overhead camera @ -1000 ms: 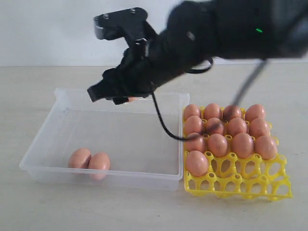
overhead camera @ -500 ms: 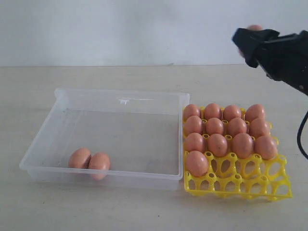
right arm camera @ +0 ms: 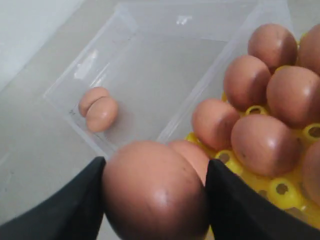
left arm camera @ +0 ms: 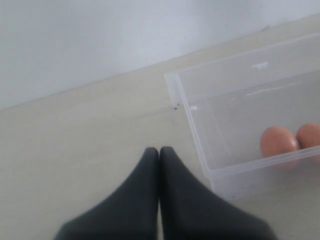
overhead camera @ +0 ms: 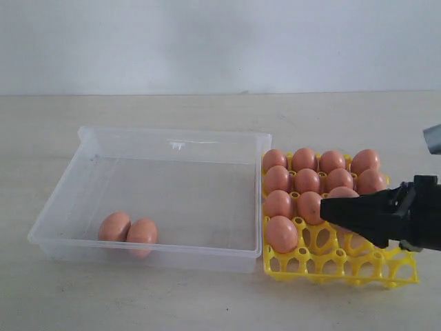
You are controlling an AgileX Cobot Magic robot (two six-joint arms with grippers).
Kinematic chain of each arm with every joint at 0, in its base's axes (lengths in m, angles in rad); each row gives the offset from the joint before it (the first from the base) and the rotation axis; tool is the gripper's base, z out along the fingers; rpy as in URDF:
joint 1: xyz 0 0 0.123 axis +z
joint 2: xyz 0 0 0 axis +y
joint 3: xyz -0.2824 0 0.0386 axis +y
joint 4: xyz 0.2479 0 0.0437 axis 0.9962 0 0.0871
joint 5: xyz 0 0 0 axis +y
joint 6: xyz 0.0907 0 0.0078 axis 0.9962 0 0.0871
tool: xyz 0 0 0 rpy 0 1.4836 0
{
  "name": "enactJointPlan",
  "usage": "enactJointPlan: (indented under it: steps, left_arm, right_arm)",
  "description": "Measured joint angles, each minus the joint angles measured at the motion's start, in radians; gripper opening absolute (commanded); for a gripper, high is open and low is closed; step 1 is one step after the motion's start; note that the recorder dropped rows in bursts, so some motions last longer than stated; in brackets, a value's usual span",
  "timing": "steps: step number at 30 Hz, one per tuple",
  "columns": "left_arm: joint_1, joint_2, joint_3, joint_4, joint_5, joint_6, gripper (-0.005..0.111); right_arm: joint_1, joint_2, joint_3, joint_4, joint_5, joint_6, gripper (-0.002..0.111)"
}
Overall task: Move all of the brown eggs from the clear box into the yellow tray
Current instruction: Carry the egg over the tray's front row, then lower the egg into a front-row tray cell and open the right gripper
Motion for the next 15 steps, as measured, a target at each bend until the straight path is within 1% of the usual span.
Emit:
enactJointPlan:
  steps: [1, 3, 5, 6, 8, 15]
  left_arm:
    - [0.000, 0.000, 0.000, 0.000, 0.000, 0.000, -0.004]
    - [0.000, 0.000, 0.000, 0.000, 0.000, 0.000, -0.004]
    - [0.000, 0.000, 0.000, 0.000, 0.000, 0.000, -0.004]
    - [0.000, 0.000, 0.000, 0.000, 0.000, 0.000, -0.004]
    - [0.000, 0.000, 0.000, 0.000, 0.000, 0.000, -0.004]
    - [0.000, 0.000, 0.000, 0.000, 0.000, 0.000, -0.004]
  right_arm:
    - [0.000, 0.000, 0.002, 0.019, 0.007, -0.016, 0.000]
    - [0.034, 0.000, 0.004, 0.102, 0.034, -0.078, 0.000]
    - [0.110, 0.022, 0.004, 0.151, 0.098, -0.148, 0.000]
    - [0.162, 0.052, 0.004, 0.197, 0.162, -0.211, 0.000]
    - [0.212, 0.107, 0.004, 0.304, 0.215, -0.324, 0.000]
    - [0.221, 0.176, 0.004, 0.393, 0.219, -0.410, 0.000]
